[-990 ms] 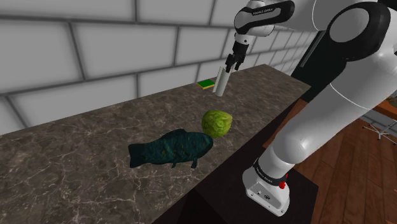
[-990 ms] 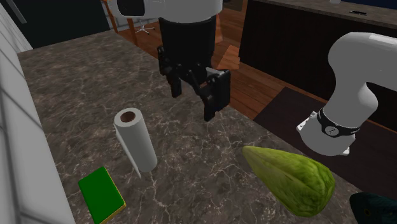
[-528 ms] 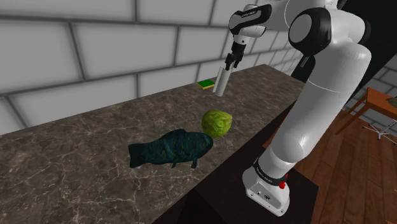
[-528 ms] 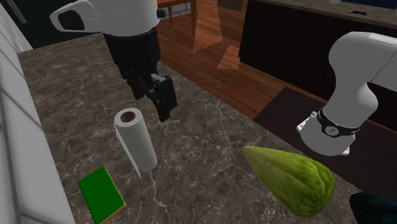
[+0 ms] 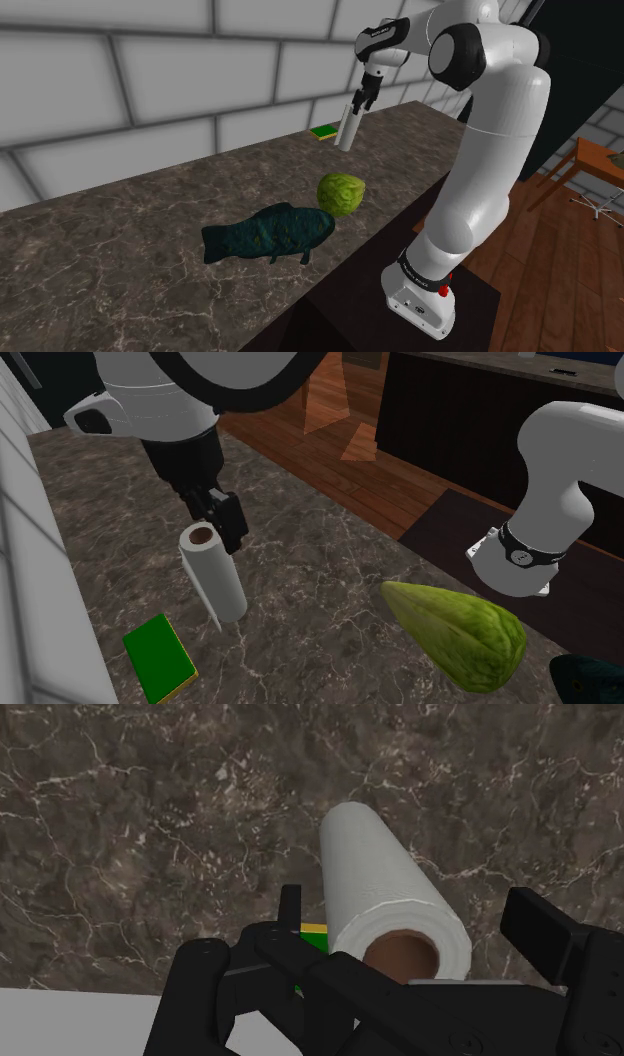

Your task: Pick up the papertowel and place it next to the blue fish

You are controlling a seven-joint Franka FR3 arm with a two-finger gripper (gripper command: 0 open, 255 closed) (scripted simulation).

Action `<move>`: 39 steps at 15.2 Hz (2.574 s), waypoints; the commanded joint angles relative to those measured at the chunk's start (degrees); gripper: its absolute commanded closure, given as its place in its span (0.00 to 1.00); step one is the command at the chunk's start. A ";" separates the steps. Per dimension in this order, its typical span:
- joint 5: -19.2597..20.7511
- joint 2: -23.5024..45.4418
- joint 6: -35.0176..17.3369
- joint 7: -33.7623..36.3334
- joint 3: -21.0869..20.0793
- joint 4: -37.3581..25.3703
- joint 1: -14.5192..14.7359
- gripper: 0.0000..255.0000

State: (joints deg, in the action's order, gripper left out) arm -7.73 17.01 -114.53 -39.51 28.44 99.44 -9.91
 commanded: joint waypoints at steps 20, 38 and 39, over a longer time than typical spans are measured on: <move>-0.69 1.16 -2.47 -0.43 -0.24 1.42 -0.20 1.00; 1.19 -1.78 10.31 0.72 0.54 -8.81 -0.15 1.00; 1.22 -1.81 11.07 0.74 0.57 -9.53 -0.19 1.00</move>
State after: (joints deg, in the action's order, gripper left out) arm -6.51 15.18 -104.22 -38.71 28.96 90.65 -10.00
